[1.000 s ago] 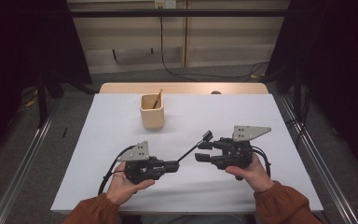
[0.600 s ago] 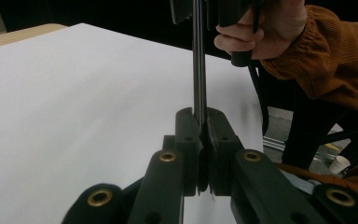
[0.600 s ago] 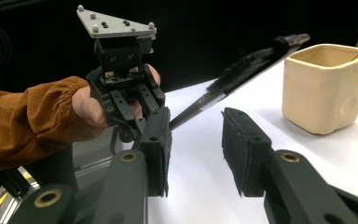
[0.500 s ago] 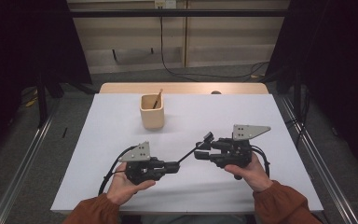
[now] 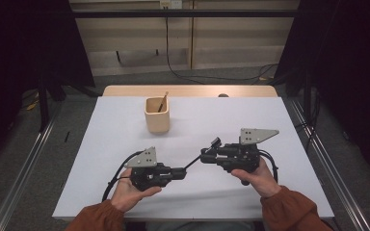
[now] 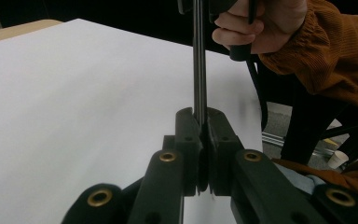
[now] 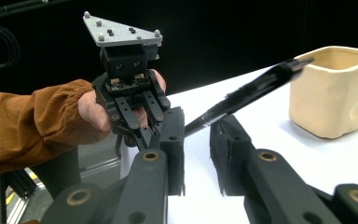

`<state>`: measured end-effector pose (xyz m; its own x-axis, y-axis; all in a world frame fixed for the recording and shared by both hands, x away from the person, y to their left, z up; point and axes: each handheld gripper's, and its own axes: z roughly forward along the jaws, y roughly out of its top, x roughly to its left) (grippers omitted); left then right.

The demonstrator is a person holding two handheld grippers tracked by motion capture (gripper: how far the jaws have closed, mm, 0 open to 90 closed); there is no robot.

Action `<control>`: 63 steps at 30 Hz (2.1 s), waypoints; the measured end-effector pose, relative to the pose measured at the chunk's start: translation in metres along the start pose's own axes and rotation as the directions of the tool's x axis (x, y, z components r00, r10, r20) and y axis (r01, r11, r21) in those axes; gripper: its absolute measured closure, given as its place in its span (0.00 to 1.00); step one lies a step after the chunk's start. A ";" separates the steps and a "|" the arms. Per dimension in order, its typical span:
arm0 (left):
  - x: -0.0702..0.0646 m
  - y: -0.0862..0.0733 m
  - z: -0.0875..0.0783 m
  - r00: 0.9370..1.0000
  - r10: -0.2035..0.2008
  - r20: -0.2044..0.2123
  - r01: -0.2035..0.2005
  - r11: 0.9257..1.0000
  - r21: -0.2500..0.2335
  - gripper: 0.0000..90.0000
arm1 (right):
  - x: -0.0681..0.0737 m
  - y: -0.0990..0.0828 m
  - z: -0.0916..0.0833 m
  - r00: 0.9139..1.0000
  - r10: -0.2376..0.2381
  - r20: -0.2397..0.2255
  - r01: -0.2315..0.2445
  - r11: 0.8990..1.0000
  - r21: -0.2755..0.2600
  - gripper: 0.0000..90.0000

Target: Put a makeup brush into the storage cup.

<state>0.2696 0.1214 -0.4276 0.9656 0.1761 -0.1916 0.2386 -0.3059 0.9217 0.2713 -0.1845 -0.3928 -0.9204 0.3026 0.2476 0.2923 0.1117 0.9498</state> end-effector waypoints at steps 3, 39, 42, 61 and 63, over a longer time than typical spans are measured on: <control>0.000 0.000 0.001 1.000 0.009 0.004 -0.009 1.000 0.002 0.95 | -0.001 0.000 0.000 1.000 0.004 -0.008 -0.004 1.000 -0.006 0.85; 0.005 -0.001 -0.001 0.995 -0.033 -0.090 0.033 0.999 -0.009 0.53 | 0.000 0.002 -0.003 0.994 0.085 -0.073 -0.088 0.995 -0.046 0.95; 0.005 -0.001 -0.003 0.993 -0.038 -0.116 0.036 0.999 -0.018 0.42 | -0.001 0.003 -0.005 0.994 0.083 -0.072 -0.086 0.995 -0.047 0.95; 0.006 -0.001 -0.015 0.993 -0.059 -0.104 0.056 0.998 -0.033 0.04 | -0.006 0.004 -0.016 0.995 0.081 -0.056 -0.084 0.996 -0.043 0.95; 0.006 -0.001 -0.017 0.993 -0.058 -0.107 0.054 0.998 -0.043 0.04 | -0.007 0.004 -0.018 0.995 0.087 -0.053 -0.089 0.995 -0.039 0.95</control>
<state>0.2735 0.1386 -0.4236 0.9335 0.2924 -0.2076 0.2856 -0.2557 0.9236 0.2742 -0.2026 -0.3870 -0.9041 0.2604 0.3388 0.3624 0.0474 0.9308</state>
